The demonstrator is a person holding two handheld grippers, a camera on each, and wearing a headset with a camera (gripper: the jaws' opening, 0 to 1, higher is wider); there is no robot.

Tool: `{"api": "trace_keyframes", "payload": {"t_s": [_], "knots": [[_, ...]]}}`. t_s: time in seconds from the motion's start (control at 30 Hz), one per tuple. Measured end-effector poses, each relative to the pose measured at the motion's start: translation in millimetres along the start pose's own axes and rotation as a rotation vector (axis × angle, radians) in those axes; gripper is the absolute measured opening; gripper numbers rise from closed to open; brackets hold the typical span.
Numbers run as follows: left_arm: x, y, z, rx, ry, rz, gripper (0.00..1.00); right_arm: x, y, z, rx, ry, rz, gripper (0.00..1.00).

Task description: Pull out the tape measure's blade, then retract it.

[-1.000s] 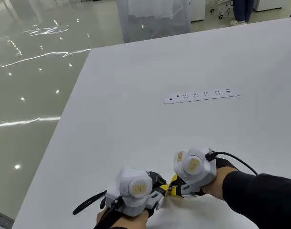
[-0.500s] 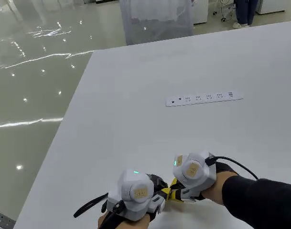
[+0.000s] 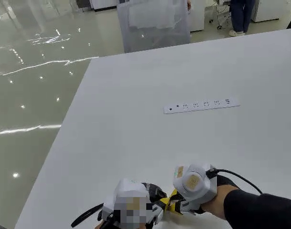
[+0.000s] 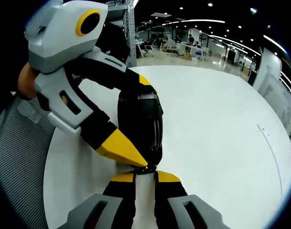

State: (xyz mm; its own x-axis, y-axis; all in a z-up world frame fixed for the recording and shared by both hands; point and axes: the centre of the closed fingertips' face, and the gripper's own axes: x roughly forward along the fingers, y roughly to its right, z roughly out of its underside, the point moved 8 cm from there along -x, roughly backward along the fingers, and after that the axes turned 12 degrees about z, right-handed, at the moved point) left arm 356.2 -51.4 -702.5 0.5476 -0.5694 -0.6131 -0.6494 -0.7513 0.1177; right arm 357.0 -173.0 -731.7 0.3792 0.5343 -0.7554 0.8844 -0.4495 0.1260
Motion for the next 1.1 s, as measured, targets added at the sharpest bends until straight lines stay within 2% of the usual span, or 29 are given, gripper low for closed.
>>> {"api": "trace_keyframes", "payload": {"t_s": [0.03,0.07,0.17,0.2,0.23,0.27,0.3,0.37,0.43,0.53,0.57,0.6,0.63,0.73,0.77,0.8,0.83,0.87,0.93,0.97,1.0,1.07,1.1], "knots": [[-2.3,-0.2,-2.7,-0.046,0.032,0.025,0.6,-2.2,-0.4,1.5,0.004,0.003,0.004,0.12],[-4.3,-3.4,-3.4,-0.032,0.031,0.022,0.64,-4.5,-0.4,3.1,0.014,0.008,0.006,0.14],[-11.1,-9.4,-1.5,-0.062,0.033,0.044,0.75,-10.5,-0.6,10.9,0.04,0.009,0.021,0.15],[-14.1,-13.1,0.7,-0.072,0.035,0.054,0.77,-14.1,-1.5,15.0,0.062,0.012,0.025,0.16],[-15.2,-12.7,3.2,-0.098,0.041,0.089,0.77,-16.6,-1.3,18.0,0.069,0.01,0.033,0.16],[-17.4,-14.7,6.9,-0.118,0.027,0.095,0.77,-19.3,-1.0,20.9,0.081,0.01,0.046,0.16],[-21.9,-19.9,10.2,-0.107,0.026,0.078,0.79,-23.4,-1.1,24.6,0.108,0.02,0.055,0.15],[-26.0,-22.8,16.4,-0.11,0.032,0.083,0.92,-30.2,-3.3,31.4,0.124,0.021,0.063,0.16],[-32.1,-24.5,21.8,-0.097,0.036,0.08,0.98,-37.4,-5.2,38.1,0.148,0.025,0.07,0.17],[-36.4,-22.5,33.1,-0.099,0.004,0.139,0.99,-45.5,-7.0,49.0,0.161,0.02,0.088,0.17],[-37.5,-20.7,38.3,-0.087,-0.028,0.167,0.99,-47.4,-7.2,51.7,0.169,0.018,0.093,0.18],[-39.2,-20.2,45.1,-0.083,-0.071,0.173,0.99,-50.0,-7.6,54.6,0.179,0.022,0.098,0.19],[-40.5,-19.7,47.8,-0.075,-0.083,0.18,0.99,-52.0,-7.9,56.0,0.191,0.024,0.101,0.19],[-46.2,-19.4,50.2,-0.05,-0.089,0.189,0.99,-61.6,-8.2,58.5,0.209,0.039,0.117,0.23],[-49.8,-19.1,50.5,-0.039,-0.094,0.203,0.99,-66.1,-8.2,59.5,0.223,0.043,0.124,0.25],[-51.6,-17.3,49.4,-0.045,-0.083,0.237,0.99,-69.0,-8.5,60.5,0.226,0.045,0.125,0.26],[-54.5,-17.4,47.6,-0.046,-0.07,0.253,0.99,-73.5,-8.8,61.8,0.23,0.052,0.131,0.27],[-56.4,-18.8,47.4,-0.035,-0.076,0.253,0.99,-76.0,-9.1,62.8,0.232,0.053,0.134,0.29],[-59.9,-18.9,46.0,-0.036,-0.072,0.292,0.99,-80.6,-9.6,65.1,0.244,0.049,0.141,0.34],[-62.9,-20.6,44.7,-0.014,-0.072,0.29,0.99,-85.2,-10.6,66.7,0.278,0.05,0.138,0.37],[-66.4,-20.7,44.6,-0.024,-0.084,0.315,0.99,-89.6,-11.3,68.5,0.324,0.054,0.144,0.41],[-72.2,-24.0,42.0,-0.009,-0.066,0.299,0.99,-96.7,-11.1,71.9,0.352,0.06,0.162,0.47],[-76.3,-25.9,41.6,-0.007,-0.071,0.299,0.99,-102.4,-11.8,75.0,0.354,0.058,0.17,0.51]]}}
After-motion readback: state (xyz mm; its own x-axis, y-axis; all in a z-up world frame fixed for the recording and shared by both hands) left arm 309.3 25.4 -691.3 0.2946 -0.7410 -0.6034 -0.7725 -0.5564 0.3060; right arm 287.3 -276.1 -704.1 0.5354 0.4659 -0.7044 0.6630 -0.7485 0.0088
